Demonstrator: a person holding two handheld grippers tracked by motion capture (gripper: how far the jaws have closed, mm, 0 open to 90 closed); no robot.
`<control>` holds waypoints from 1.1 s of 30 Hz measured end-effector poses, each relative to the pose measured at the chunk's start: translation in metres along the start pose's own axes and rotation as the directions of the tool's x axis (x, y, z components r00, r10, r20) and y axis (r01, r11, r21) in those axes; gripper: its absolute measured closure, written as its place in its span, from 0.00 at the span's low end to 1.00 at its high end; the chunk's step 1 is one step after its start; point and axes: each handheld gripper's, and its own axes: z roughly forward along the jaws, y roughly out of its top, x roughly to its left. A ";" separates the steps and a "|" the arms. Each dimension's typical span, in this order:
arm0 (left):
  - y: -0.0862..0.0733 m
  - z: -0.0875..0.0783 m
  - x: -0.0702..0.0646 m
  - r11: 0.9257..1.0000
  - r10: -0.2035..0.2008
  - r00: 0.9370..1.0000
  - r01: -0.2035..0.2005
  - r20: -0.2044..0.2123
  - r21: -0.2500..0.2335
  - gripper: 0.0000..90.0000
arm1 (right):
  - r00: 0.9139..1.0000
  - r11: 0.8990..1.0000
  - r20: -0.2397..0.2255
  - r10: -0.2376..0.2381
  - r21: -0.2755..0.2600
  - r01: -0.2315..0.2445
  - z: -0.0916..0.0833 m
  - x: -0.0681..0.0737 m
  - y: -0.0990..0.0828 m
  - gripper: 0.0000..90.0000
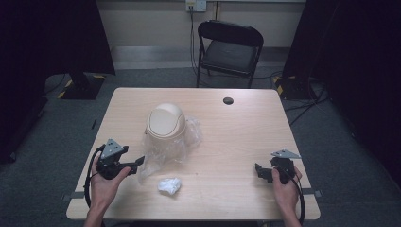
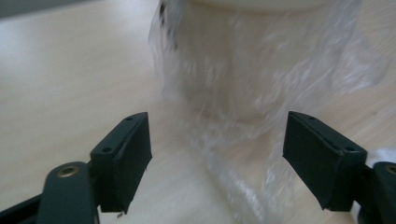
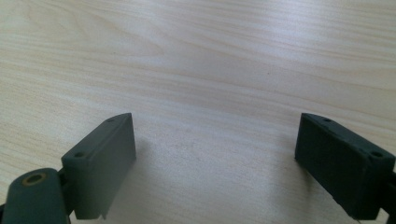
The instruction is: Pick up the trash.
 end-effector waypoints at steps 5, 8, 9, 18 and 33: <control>0.018 0.003 -0.004 1.000 0.001 0.999 0.001 0.051 -0.024 0.27 | 1.000 1.000 0.001 0.001 0.001 -0.001 0.000 0.000 0.000 0.13; 0.029 0.006 -0.009 0.999 0.004 0.997 -0.001 0.074 -0.045 0.28 | 1.000 1.000 0.001 0.001 0.001 -0.001 0.000 0.000 0.000 0.13; 0.029 0.006 -0.009 0.999 0.004 0.997 -0.001 0.074 -0.045 0.28 | 1.000 1.000 0.001 0.001 0.001 -0.001 0.000 0.000 0.000 0.13; 0.065 0.020 -0.028 0.997 0.055 0.990 -0.046 0.133 -0.066 0.27 | 1.000 1.000 0.000 0.000 0.000 0.000 0.000 0.000 0.000 0.13; 0.089 0.057 -0.035 0.998 0.058 0.984 -0.060 0.167 0.008 0.26 | 1.000 1.000 0.000 0.000 0.000 0.000 0.000 0.000 0.000 0.13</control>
